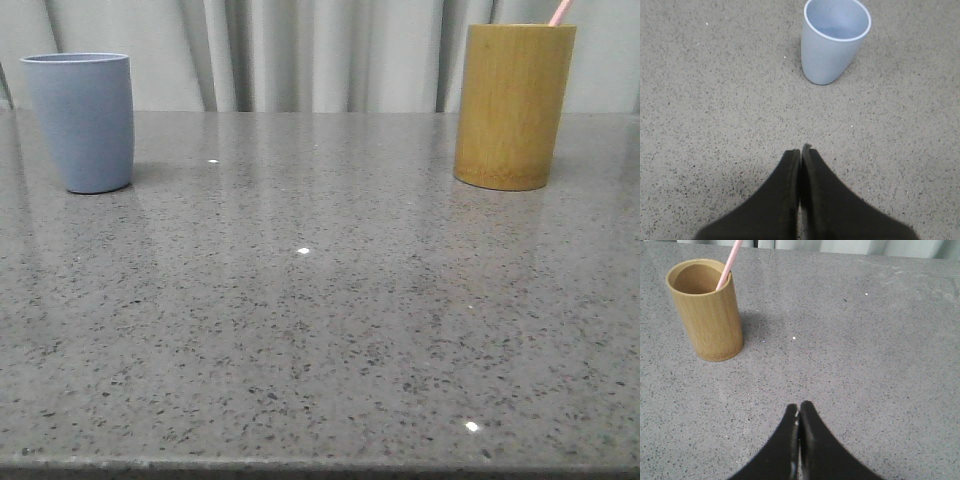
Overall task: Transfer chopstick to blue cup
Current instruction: 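Reach the left gripper down to the light blue cup and grasp it, then lift the blue cup with the left gripper and carry it toward the table center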
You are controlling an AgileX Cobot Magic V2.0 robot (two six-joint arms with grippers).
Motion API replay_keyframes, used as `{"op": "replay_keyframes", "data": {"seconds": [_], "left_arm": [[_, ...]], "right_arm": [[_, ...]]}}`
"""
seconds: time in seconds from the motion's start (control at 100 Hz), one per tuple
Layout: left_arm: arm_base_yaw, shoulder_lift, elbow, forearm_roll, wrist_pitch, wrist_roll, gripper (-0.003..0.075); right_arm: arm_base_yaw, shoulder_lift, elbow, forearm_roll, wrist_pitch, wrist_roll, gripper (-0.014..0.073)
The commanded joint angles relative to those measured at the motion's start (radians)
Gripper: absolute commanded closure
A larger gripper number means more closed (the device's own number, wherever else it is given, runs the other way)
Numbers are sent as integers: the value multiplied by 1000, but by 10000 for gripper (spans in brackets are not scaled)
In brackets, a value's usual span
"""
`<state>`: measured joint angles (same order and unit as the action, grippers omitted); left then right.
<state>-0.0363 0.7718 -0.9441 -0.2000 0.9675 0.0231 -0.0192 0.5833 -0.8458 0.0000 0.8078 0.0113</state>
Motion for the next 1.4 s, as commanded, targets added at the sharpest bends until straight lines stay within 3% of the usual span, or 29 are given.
{"op": "replay_keyframes", "data": {"seconds": [0.0, 0.1, 0.19, 0.32, 0.4, 0.48, 0.55, 0.72, 0.92, 1.39], "left_arm": [[0, 7, -35, -18, -48, 16, 739], [0, 7, -35, -18, -50, 16, 731], [0, 7, -35, -18, -48, 18, 666], [0, 7, -35, -18, -46, 18, 444], [0, 7, -35, -18, -46, 18, 276], [0, 7, -35, -18, -60, 18, 129], [0, 7, -35, -20, -84, 18, 87], [0, 31, -43, -20, -194, 18, 92], [0, 212, -165, -20, -196, 18, 93], [0, 635, -520, -129, -79, 67, 93]], "right_arm": [[-5, 10, -32, 0, -51, -5, 657], [-5, 10, -32, 0, -49, -5, 592], [-5, 10, -32, 0, -49, -5, 424], [-5, 10, -32, 0, -48, -5, 64], [-5, 10, -32, 0, -52, -5, -71], [-5, 10, -32, 0, -54, -5, -47], [-5, 10, -32, 0, -55, -5, -38], [-5, 10, -32, 0, -59, -5, -38], [-5, 10, -32, 0, -64, -5, -38], [-5, 10, -32, 0, -66, -5, -38]]}}
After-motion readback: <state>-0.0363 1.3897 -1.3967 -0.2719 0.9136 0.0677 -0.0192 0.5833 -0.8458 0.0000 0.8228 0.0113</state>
